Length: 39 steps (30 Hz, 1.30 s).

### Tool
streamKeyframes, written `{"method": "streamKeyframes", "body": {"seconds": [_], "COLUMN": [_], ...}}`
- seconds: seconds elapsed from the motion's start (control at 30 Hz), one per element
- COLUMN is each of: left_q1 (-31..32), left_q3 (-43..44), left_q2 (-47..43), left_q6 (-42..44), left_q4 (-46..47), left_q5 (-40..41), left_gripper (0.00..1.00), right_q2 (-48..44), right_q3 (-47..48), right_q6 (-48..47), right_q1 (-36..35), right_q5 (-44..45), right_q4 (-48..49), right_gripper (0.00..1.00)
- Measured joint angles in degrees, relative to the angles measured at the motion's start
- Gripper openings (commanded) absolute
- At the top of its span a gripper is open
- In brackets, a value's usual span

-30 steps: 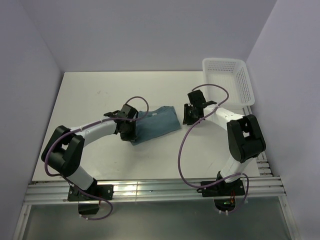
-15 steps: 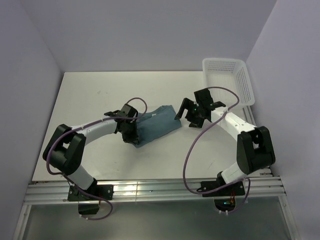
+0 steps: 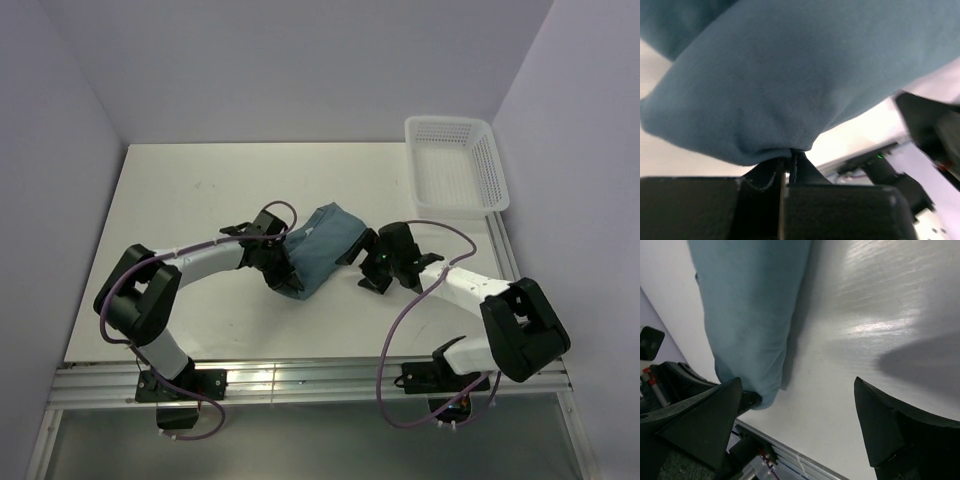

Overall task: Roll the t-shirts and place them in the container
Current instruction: Roll the tshirt

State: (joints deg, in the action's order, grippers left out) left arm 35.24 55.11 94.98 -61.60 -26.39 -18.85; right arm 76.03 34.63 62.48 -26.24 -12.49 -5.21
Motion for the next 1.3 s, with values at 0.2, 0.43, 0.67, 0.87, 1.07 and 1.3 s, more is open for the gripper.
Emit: {"method": "streamKeyframes", "body": {"seconds": [0.2, 0.43, 0.67, 0.87, 1.07, 1.3], "left_q1": [2.1, 2.7, 2.7, 2.7, 2.7, 2.7], "left_q3": [-0.3, -3.0, -5.1, -8.4, -11.4, -10.5], "left_q2": [0.0, 0.0, -1.7, -3.7, -4.3, -9.2], "left_q6": [-5.5, -8.7, -10.3, -12.7, -14.7, -11.5], "left_q4": [3.3, 6.4, 8.9, 13.0, 17.6, 11.1], "left_q5": [-3.3, -5.8, -8.0, -10.5, -12.4, -12.0], "left_gripper": [0.0, 0.0, 0.0, 0.0, 0.13, 0.57], "right_q2": [5.2, 12.1, 17.2, 17.4, 18.3, 18.8], "right_q3": [-4.3, -4.1, -2.0, -1.1, 3.8, 12.2], "right_q6": [4.2, 5.0, 5.1, 3.5, 0.3, -6.4], "right_q1": [-0.2, -0.2, -0.2, -0.2, -0.5, -0.8], "right_q5": [0.0, -2.8, -5.2, -5.4, -5.2, -1.9], "right_q4": [12.4, 25.7, 30.1, 27.5, 20.7, 7.3], "right_gripper": [1.0, 0.98, 0.78, 0.63, 0.3, 0.14]}}
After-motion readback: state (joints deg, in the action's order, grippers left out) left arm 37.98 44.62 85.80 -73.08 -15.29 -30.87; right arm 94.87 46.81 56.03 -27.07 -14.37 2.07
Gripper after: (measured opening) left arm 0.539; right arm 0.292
